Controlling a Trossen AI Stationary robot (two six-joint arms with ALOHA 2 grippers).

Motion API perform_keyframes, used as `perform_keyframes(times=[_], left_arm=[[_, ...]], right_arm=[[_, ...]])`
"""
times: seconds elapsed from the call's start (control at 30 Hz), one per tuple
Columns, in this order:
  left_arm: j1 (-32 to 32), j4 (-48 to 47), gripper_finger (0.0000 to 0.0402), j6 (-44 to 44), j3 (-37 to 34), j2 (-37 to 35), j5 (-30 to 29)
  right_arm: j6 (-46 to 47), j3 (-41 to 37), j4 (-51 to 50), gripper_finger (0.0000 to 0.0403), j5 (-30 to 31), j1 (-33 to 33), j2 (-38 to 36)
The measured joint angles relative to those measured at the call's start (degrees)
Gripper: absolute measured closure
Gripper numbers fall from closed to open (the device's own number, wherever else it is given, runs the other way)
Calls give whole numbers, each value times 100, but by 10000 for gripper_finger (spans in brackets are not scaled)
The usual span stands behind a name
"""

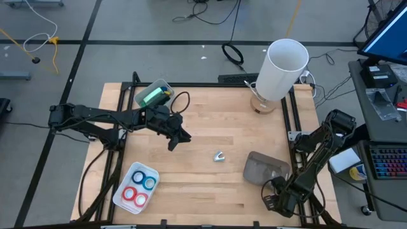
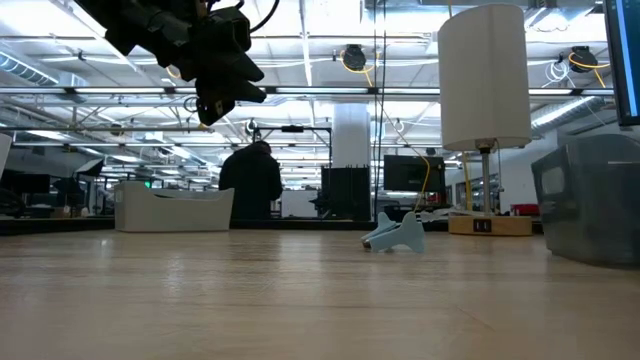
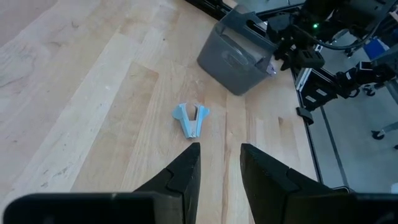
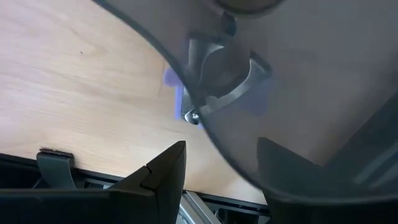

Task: Pick and place Stapler, Stapler remover, tape
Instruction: Put the purple staple remover into the black bin

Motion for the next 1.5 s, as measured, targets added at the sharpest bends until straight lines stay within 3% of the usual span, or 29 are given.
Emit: perform_keyframes(times=[0.37, 0.6, 1.23, 1.5], left_arm=[[2, 2, 289, -49, 0, 0, 0], [2, 2, 289, -92, 0, 0, 0], [0, 11, 289, -128, 0, 0, 0], [-2, 15, 289, -114, 0, 0, 0]], right_arm=[[12, 13, -749, 222, 404, -16, -9], [-84, 4, -850, 228, 358, -24, 35], [-234, -509, -150, 374, 4, -144, 37], [-284, -234, -173, 375, 15, -141, 35]])
